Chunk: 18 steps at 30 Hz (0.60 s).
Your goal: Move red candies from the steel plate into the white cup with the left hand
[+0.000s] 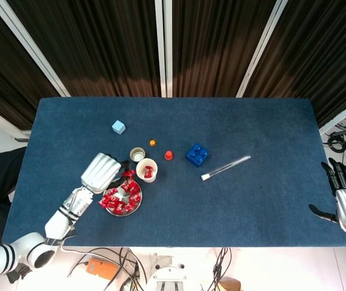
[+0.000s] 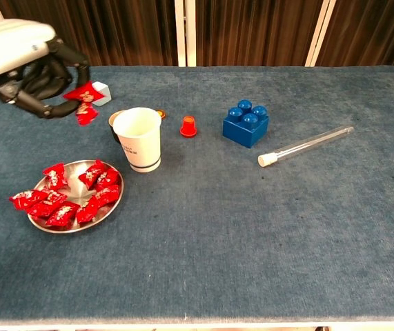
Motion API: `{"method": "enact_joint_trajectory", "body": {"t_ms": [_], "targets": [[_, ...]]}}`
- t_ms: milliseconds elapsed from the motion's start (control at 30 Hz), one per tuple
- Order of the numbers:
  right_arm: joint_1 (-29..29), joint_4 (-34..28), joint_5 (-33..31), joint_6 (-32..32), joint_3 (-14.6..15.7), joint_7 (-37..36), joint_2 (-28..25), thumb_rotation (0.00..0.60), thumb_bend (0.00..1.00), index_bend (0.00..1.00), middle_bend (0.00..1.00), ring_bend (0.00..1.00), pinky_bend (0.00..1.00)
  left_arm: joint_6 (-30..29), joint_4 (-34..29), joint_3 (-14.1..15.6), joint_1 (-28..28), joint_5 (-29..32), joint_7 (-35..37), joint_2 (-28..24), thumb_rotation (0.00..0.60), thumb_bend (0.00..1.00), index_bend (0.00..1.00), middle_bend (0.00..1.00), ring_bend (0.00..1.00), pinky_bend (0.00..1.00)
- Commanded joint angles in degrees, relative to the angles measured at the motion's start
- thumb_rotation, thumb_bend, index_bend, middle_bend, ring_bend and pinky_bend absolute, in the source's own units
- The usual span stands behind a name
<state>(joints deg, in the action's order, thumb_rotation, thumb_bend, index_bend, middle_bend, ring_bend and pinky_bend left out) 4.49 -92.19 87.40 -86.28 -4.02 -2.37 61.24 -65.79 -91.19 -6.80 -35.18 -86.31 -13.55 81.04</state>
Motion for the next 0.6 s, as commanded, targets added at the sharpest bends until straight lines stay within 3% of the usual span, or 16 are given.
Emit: {"method": "enact_joint_trajectory", "body": {"t_ms": [33,267,600], "targets": [[-0.16,0.25,-0.12,-0.1,0.03,-0.32,0.01,0.6,0.19,0.0,0.03,0.0,0.12,3.61,0.71,-2.5,-3.08,2.71,-0.96,1.97,0.6,0.42,0.6,0.85,0.77,0.75],[-0.33,0.91,-0.5,-0.03,-0.02,-1.08,-0.04,0.6,0.19,0.0,0.03,0.0,0.12,9.8,5.07,-4.83,-7.31,9.06,-2.87,6.11,0.6,0.42,0.6,0.84,0.77,0.75],[-0.26,1.23,-0.93,0.4,-0.14,-1.25,0.02,0.6,0.19,0.0,0.03,0.0,0.12,12.73,7.68,-4.78,-8.99,14.04,-4.73,6.98,0.6,0.4,0.6,0.84,0.77,0.75]]}}
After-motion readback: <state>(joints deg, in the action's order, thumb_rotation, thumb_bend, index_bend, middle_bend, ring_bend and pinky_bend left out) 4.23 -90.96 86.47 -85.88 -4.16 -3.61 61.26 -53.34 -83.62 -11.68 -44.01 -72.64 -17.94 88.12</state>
